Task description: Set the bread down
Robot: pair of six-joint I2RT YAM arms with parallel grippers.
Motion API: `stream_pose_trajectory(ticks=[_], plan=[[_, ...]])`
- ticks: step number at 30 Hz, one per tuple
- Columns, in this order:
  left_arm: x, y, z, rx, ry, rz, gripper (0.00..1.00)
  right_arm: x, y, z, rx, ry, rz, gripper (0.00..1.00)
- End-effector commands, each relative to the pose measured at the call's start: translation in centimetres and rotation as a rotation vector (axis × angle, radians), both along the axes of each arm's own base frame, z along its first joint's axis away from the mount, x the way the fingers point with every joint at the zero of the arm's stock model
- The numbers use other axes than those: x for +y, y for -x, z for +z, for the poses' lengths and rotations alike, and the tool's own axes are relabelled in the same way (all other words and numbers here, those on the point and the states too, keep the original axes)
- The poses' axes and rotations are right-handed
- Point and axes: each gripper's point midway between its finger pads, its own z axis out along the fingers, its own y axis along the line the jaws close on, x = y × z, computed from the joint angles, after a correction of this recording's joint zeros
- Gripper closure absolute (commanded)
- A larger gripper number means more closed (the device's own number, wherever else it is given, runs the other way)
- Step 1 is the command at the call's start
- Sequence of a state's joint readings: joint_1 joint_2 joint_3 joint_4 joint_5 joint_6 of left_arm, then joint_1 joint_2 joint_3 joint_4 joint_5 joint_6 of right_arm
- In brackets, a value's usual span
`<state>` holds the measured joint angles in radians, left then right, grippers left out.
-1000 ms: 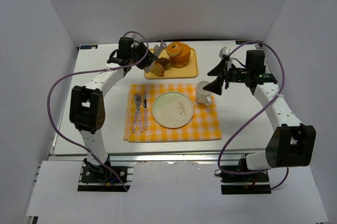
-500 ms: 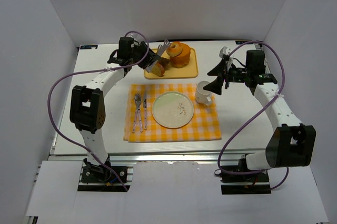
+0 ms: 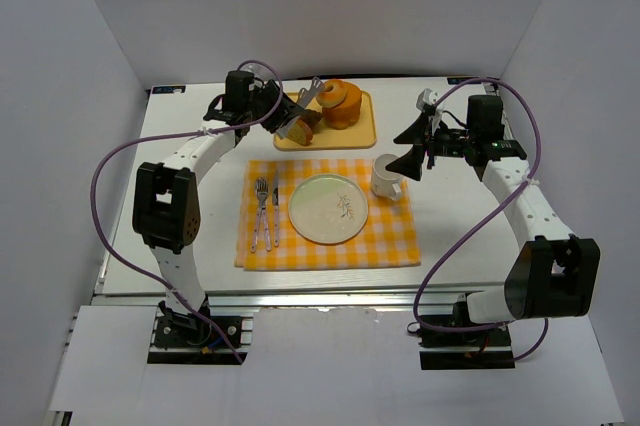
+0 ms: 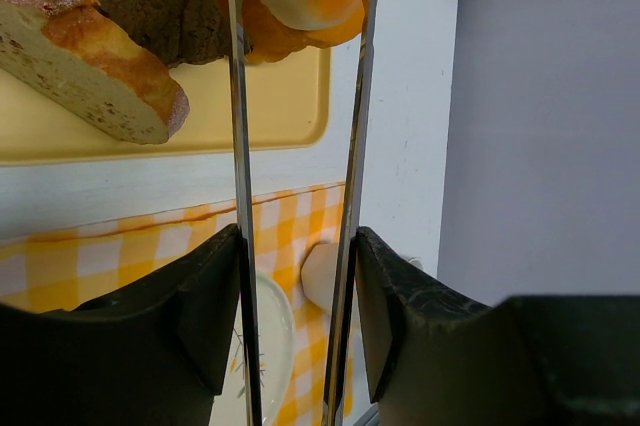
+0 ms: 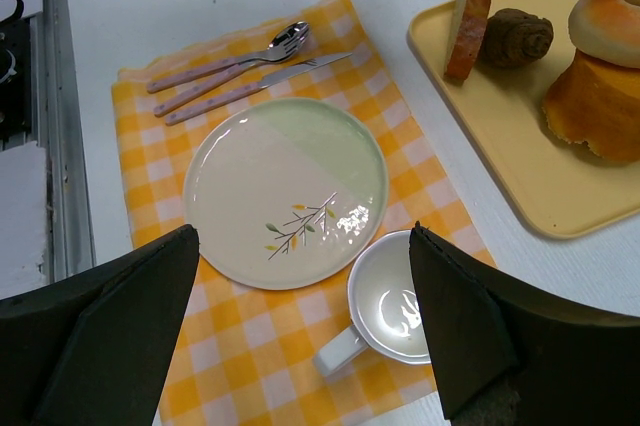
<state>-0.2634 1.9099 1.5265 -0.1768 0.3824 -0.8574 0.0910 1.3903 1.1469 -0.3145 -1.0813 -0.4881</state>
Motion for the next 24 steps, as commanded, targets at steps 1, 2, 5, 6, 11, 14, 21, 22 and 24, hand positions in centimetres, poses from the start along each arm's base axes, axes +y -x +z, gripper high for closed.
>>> stream_pose_trajectory(ticks=[1,2,5,6,11,14,21,22,24], plan=[[-0.2,-0.1,0.6,-0.016,0.013,-0.019,0.43,0.1,0.5,0.8,-0.021,-0.025,0.021,0.11],[-0.2,-0.1,0.5,-0.018,0.013,-0.019,0.43,0.1,0.5,0.8,-0.021,-0.025,0.021,0.11],[-0.3,0.0,0.2,-0.008,0.017,-0.026,0.43,0.0,0.5,0.7,-0.019,-0.024,0.019,0.11],[-0.3,0.0,0.0,-0.003,0.017,-0.029,0.43,0.0,0.5,0.7,-0.021,-0.023,0.018,0.10],[-0.4,0.0,-0.2,0.002,0.014,-0.035,0.43,0.0,0.5,0.8,-0.019,-0.026,0.020,0.11],[-0.4,0.0,-0.2,0.002,0.015,-0.036,0.43,0.0,0.5,0.7,-0.018,-0.026,0.020,0.11],[-1.0,-0.2,0.6,-0.009,0.061,-0.043,0.43,0.0,0.4,0.8,-0.018,-0.026,0.020,0.11],[-1.0,-0.3,0.8,-0.015,0.070,-0.043,0.43,0.0,0.4,0.8,-0.019,-0.027,0.021,0.11],[-1.3,-0.2,1.0,-0.013,0.083,-0.050,0.43,0.0,0.4,0.7,-0.018,-0.026,0.020,0.10]])
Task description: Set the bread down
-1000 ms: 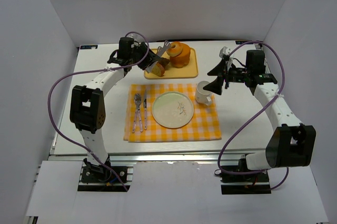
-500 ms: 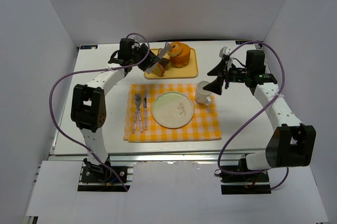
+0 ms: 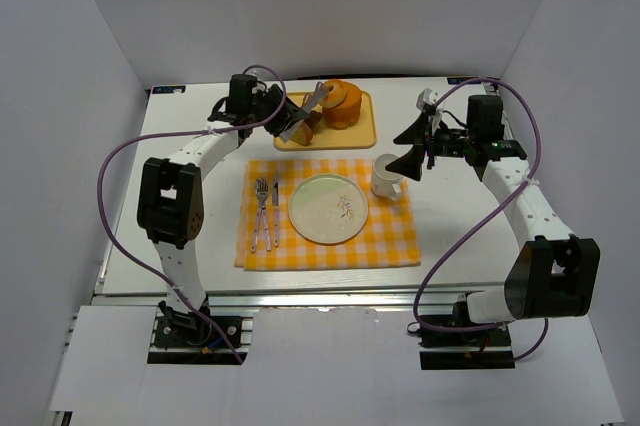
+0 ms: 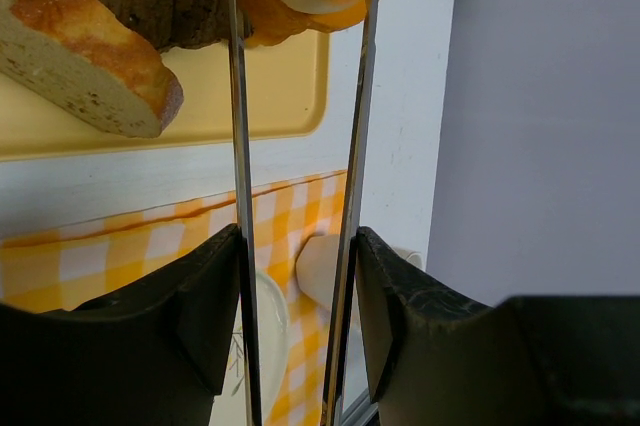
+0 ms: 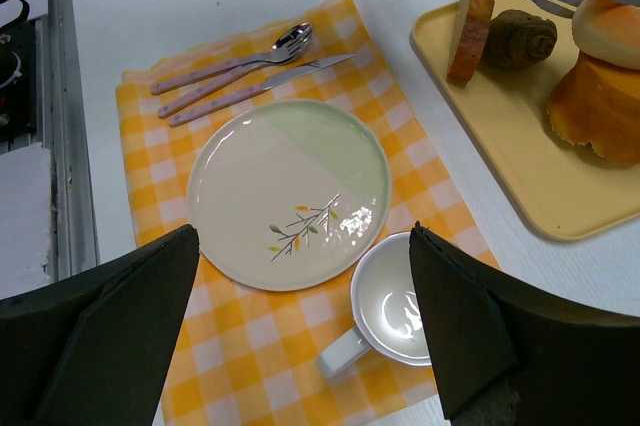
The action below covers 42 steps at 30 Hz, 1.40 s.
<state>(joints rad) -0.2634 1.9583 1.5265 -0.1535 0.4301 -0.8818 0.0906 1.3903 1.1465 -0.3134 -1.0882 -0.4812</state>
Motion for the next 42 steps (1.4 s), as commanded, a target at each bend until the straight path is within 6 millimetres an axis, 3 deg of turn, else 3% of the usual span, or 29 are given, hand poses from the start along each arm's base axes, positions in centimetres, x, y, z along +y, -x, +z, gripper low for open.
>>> stream_pose_trajectory(ticks=[1,11,21,25,31,36,37,42], plan=[[-0.5,-0.2,2.9,-0.060,0.057,-0.019,0.43,0.0,0.3,0.7,-0.024,-0.021,0.018,0.11],[-0.7,-0.1,2.3,-0.045,0.071,-0.025,0.45,0.0,0.3,0.7,-0.022,-0.022,0.019,0.11],[-1.0,0.3,3.0,-0.060,0.095,-0.045,0.81,0.0,0.4,0.9,-0.025,-0.022,0.019,0.11],[-0.6,0.4,4.1,-0.090,0.091,-0.042,0.87,0.0,0.6,1.0,-0.028,-0.024,0.020,0.11],[0.0,1.6,8.2,-0.219,0.114,-0.053,0.91,-0.1,0.9,1.1,-0.033,-0.021,0.020,0.11],[0.5,5.4,10.6,-0.287,0.102,-0.109,0.92,0.0,1.2,1.4,-0.061,-0.017,0.047,0.11],[0.7,6.5,9.4,-0.261,0.097,-0.120,0.92,-0.1,1.3,1.4,-0.069,-0.013,0.053,0.11],[1.8,12.0,7.7,-0.264,0.058,-0.170,0.92,-0.2,2.0,1.3,-0.161,0.012,0.082,0.11]])
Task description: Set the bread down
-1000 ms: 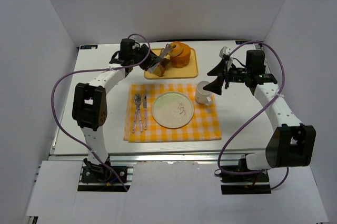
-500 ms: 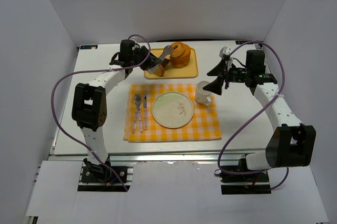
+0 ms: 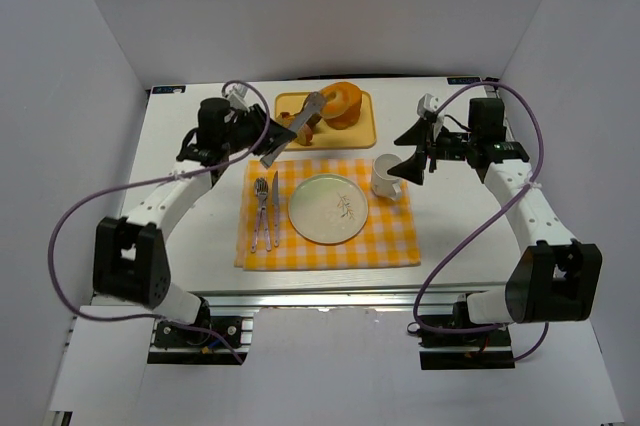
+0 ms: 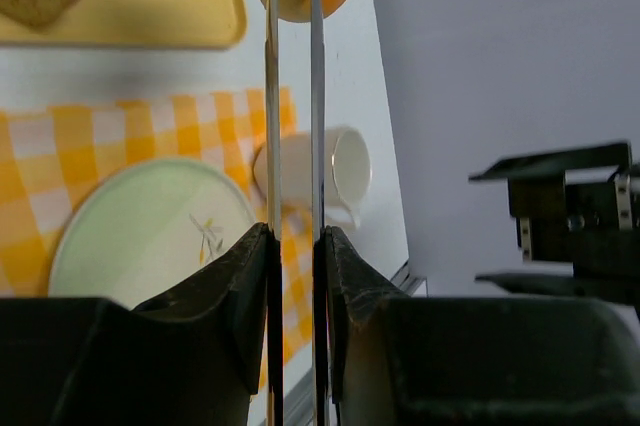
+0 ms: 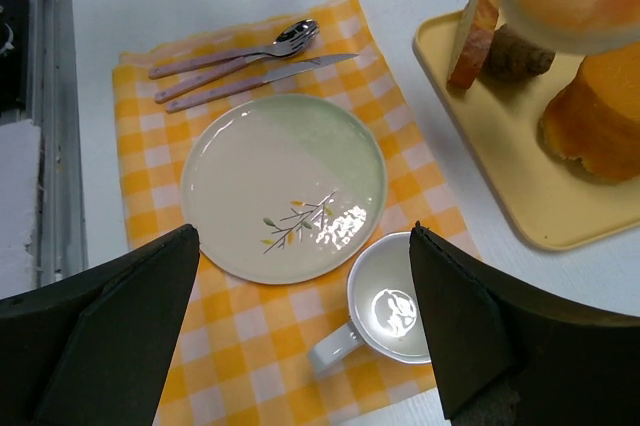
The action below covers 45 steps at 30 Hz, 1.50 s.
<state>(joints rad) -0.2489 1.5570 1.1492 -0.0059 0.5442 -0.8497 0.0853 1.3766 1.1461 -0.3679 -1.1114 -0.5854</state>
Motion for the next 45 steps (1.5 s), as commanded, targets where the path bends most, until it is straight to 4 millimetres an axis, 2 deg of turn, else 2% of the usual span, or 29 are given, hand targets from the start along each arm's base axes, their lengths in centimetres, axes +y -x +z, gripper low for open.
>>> stream_pose_trajectory(ticks=[1,2,7,8,12,17,20,25,31,35,40,43,45], plan=[[0.6,4.3,1.9,-0.100,-0.028,-0.073,0.93,0.0,1.4,1.2,-0.118,-0.002,0.049,0.11],[0.9,5.5,0.3,-0.070,-0.046,-0.082,0.93,-0.1,1.5,1.2,-0.131,0.000,0.049,0.11],[1.9,10.5,-2.4,-0.020,-0.109,-0.152,0.92,-0.1,1.7,0.9,-0.163,-0.004,0.040,0.11],[2.1,11.4,-2.5,-0.036,-0.125,-0.172,0.92,-0.1,1.7,1.0,-0.162,-0.005,0.039,0.10],[2.2,15.0,-5.9,0.056,-0.188,-0.255,0.90,0.0,1.3,1.0,-0.146,-0.012,0.038,0.11],[2.2,17.1,-8.8,0.117,-0.232,-0.300,0.85,0.0,1.3,0.9,-0.127,-0.020,0.037,0.11],[2.2,17.5,-9.5,0.135,-0.243,-0.303,0.78,0.0,1.5,0.8,-0.124,-0.018,0.033,0.11],[2.4,17.8,-10.7,0.165,-0.288,-0.326,0.55,0.0,1.5,0.8,-0.114,-0.017,0.027,0.11],[2.3,17.1,-9.9,0.141,-0.298,-0.319,0.41,0.0,1.5,1.2,-0.103,-0.027,0.027,0.11],[2.4,16.4,-9.0,0.121,-0.313,-0.305,0.41,0.1,1.6,1.3,-0.103,-0.028,0.028,0.11],[2.9,14.3,-6.9,0.072,-0.354,-0.241,0.43,0.0,1.6,1.0,-0.086,-0.027,0.023,0.10],[3.4,13.0,-5.3,0.035,-0.364,-0.199,0.50,0.0,1.6,0.9,-0.082,-0.024,0.018,0.11],[4.7,12.1,-4.8,0.017,-0.389,-0.151,0.59,-0.1,1.2,0.9,-0.071,-0.014,-0.007,0.11]])
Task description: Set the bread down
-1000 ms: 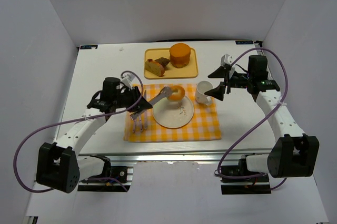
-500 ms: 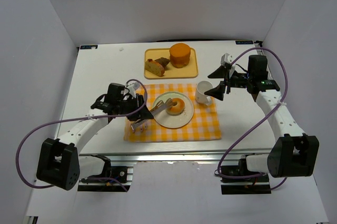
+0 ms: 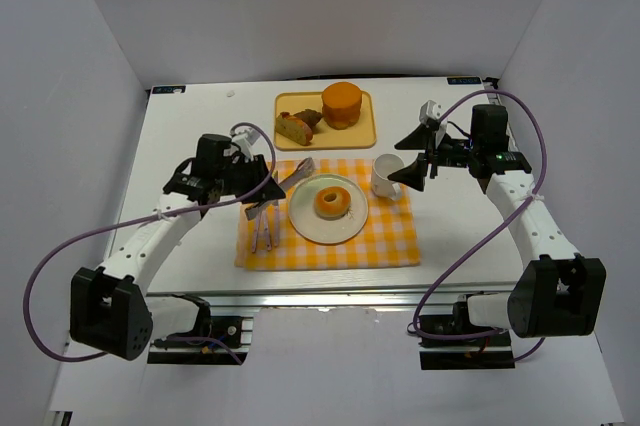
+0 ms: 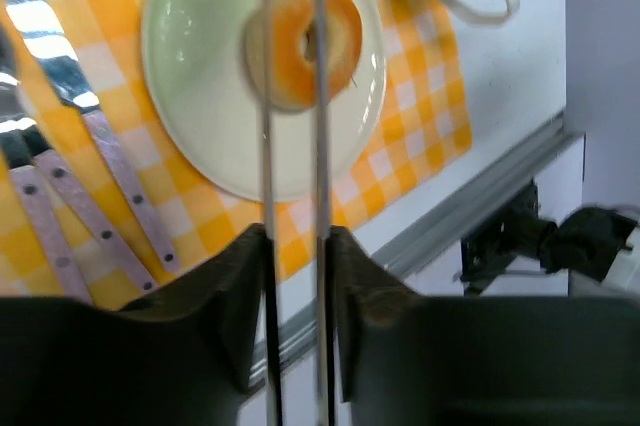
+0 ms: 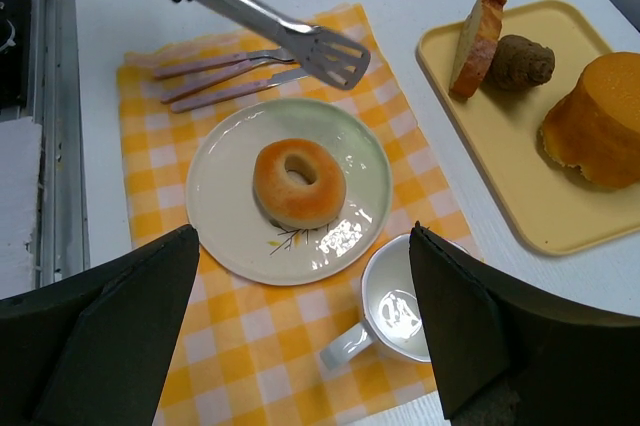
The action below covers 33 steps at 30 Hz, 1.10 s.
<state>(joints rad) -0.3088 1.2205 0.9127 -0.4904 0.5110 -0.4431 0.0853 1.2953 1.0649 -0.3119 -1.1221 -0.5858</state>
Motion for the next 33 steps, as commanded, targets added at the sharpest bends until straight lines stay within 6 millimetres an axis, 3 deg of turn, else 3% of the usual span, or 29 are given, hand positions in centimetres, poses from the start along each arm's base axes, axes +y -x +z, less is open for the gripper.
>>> stream_pose_trajectory(ticks=[1,3,6,7,9,14,19,23,30,32,33], plan=[[2.6,-2.4,2.3,-0.106,-0.060,0.103,0.62,-0.1,-0.5,0.7,-0.005,-0.004,-0.026,0.11],[5.6,-4.1,2.4,-0.139,-0.094,0.210,0.69,-0.4,-1.7,1.0,0.036,-0.006,-0.102,0.10],[11.2,-5.9,2.0,-0.194,-0.193,0.390,0.69,-0.7,-2.9,1.5,0.073,-0.006,-0.155,0.11],[13.5,-6.2,1.3,-0.220,-0.296,0.438,0.69,-0.7,-3.1,1.4,0.078,-0.004,-0.158,0.11],[15.6,-7.0,0.9,-0.275,-0.390,0.478,0.67,-0.7,-3.2,1.6,0.075,-0.005,-0.157,0.11],[19.6,-8.9,-1.5,-0.412,-0.627,0.500,0.45,-0.5,-3.2,1.9,0.056,-0.015,-0.146,0.11],[20.8,-10.3,-5.1,-0.381,-0.730,0.420,0.40,-0.7,-3.3,2.2,0.035,-0.007,-0.164,0.11],[22.2,-10.9,-7.7,-0.347,-0.711,0.424,0.37,-1.3,-3.9,2.1,0.039,0.004,-0.222,0.11],[21.9,-10.8,-12.2,-0.262,-0.620,0.388,0.32,-2.3,-5.4,2.3,0.077,-0.008,-0.370,0.11],[21.7,-10.6,-13.1,-0.225,-0.594,0.380,0.28,-3.1,-6.4,2.2,0.118,-0.020,-0.465,0.10],[21.7,-10.6,-13.2,-0.211,-0.581,0.390,0.21,-3.3,-6.7,2.3,0.119,-0.022,-0.491,0.11]])
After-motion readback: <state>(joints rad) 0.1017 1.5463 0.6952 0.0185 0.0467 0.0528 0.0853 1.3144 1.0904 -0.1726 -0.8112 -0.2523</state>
